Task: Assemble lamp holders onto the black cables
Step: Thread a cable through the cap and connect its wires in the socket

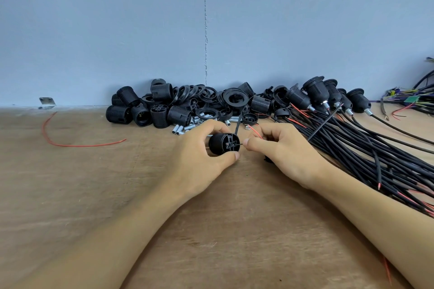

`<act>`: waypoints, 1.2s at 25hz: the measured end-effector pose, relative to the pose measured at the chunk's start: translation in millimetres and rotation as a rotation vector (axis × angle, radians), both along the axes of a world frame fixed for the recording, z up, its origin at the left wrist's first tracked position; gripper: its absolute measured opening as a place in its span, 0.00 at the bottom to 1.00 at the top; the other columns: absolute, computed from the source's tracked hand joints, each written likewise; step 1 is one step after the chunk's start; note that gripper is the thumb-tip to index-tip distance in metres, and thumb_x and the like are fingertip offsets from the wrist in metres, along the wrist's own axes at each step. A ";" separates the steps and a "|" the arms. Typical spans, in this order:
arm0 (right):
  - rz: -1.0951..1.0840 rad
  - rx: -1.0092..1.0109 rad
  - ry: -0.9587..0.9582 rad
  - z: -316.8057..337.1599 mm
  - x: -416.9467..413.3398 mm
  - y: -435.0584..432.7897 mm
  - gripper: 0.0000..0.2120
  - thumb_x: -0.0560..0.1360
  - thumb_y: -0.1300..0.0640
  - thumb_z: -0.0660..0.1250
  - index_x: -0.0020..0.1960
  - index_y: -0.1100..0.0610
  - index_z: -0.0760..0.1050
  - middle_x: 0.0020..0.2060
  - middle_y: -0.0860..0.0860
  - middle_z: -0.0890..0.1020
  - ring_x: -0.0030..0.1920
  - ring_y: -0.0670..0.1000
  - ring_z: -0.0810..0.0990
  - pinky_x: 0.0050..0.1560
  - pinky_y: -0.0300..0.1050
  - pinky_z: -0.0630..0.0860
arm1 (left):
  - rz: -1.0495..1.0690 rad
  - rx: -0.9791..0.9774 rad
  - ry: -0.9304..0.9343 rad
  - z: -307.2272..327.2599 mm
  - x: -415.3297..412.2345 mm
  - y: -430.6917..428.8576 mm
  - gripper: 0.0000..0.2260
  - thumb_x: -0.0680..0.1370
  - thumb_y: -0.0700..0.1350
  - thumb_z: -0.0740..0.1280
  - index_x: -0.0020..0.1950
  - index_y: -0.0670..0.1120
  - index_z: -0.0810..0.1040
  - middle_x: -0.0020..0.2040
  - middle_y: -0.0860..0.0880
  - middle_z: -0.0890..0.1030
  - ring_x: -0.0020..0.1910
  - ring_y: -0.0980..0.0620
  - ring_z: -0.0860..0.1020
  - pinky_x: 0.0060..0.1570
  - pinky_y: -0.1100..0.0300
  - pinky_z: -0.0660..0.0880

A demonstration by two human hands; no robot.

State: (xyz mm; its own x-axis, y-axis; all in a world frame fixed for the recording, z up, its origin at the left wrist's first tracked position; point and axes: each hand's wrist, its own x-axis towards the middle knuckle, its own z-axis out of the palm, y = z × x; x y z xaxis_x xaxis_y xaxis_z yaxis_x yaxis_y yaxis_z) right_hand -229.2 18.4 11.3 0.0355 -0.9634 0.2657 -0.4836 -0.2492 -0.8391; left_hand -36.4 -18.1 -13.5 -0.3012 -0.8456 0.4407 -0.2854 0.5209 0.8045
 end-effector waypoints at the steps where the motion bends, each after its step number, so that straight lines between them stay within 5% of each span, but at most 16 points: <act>1: -0.023 -0.038 0.030 -1.0 -0.7 -0.4 0.14 0.75 0.54 0.72 0.35 0.59 0.74 0.29 0.46 0.68 0.31 0.45 0.64 0.33 0.37 0.62 | 0.021 -0.031 -0.034 0.1 -0.8 1.5 0.16 0.66 0.52 0.76 0.51 0.64 0.78 0.46 0.61 0.84 0.47 0.58 0.84 0.51 0.54 0.81; 10: -0.080 -0.202 0.202 -4.6 3.5 1.5 0.06 0.77 0.55 0.71 0.40 0.52 0.81 0.32 0.50 0.77 0.34 0.45 0.72 0.38 0.39 0.68 | 0.114 -0.110 -0.050 0.2 -4.4 6.8 0.15 0.67 0.55 0.77 0.52 0.65 0.81 0.43 0.64 0.85 0.44 0.64 0.83 0.48 0.54 0.83; 15: -0.129 -0.323 0.373 -3.2 5.6 3.9 0.05 0.77 0.56 0.70 0.42 0.52 0.79 0.31 0.44 0.72 0.39 0.43 0.72 0.41 0.32 0.65 | 0.088 -0.109 -0.050 1.4 -3.5 7.9 0.15 0.66 0.56 0.78 0.49 0.71 0.80 0.44 0.66 0.84 0.46 0.64 0.83 0.49 0.55 0.83; 19: -0.144 -0.306 0.392 -2.5 7.0 3.8 0.07 0.78 0.56 0.70 0.41 0.53 0.77 0.29 0.43 0.69 0.37 0.42 0.70 0.39 0.33 0.63 | 0.055 -0.072 -0.077 -0.4 -3.4 4.3 0.20 0.67 0.49 0.76 0.56 0.65 0.79 0.48 0.60 0.86 0.50 0.58 0.84 0.54 0.49 0.82; 23: -0.119 -0.328 0.467 0.9 10.1 6.6 0.13 0.78 0.58 0.69 0.37 0.50 0.71 0.30 0.44 0.68 0.37 0.41 0.69 0.40 0.32 0.64 | 0.050 -0.138 -0.172 -1.6 -5.3 3.2 0.14 0.69 0.49 0.72 0.54 0.56 0.82 0.43 0.55 0.84 0.46 0.54 0.84 0.49 0.47 0.82; 30: -0.144 -0.289 0.403 -1.6 10.6 4.6 0.17 0.78 0.56 0.70 0.34 0.46 0.68 0.29 0.45 0.69 0.34 0.44 0.69 0.37 0.35 0.63 | 0.038 -0.076 -0.109 -3.1 -5.5 1.2 0.13 0.68 0.49 0.73 0.52 0.55 0.83 0.43 0.53 0.85 0.47 0.51 0.84 0.51 0.44 0.81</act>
